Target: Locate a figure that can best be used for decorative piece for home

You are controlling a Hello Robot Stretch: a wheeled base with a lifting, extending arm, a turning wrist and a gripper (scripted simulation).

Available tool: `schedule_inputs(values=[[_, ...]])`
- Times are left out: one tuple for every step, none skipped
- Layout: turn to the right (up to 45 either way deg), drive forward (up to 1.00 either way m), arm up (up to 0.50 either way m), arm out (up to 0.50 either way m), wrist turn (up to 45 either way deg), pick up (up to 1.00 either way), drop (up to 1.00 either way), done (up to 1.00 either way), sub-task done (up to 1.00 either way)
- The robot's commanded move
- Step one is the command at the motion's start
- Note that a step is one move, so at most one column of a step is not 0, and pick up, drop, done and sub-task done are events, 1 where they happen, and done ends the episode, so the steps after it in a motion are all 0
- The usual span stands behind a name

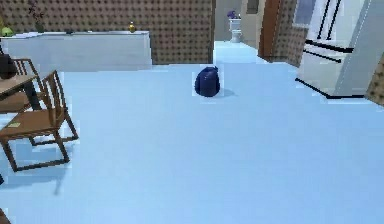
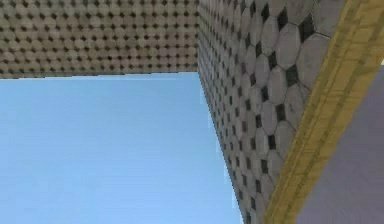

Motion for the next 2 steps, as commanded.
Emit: schedule_inputs(values=[[0.0, 0.45, 0.0, 0.0, 0.0, 0.0, 0.0, 0.0, 0.0], [-45.0, 0.0, 0.0, 0.0, 0.0, 0.0, 0.0, 0.0, 0.0]])
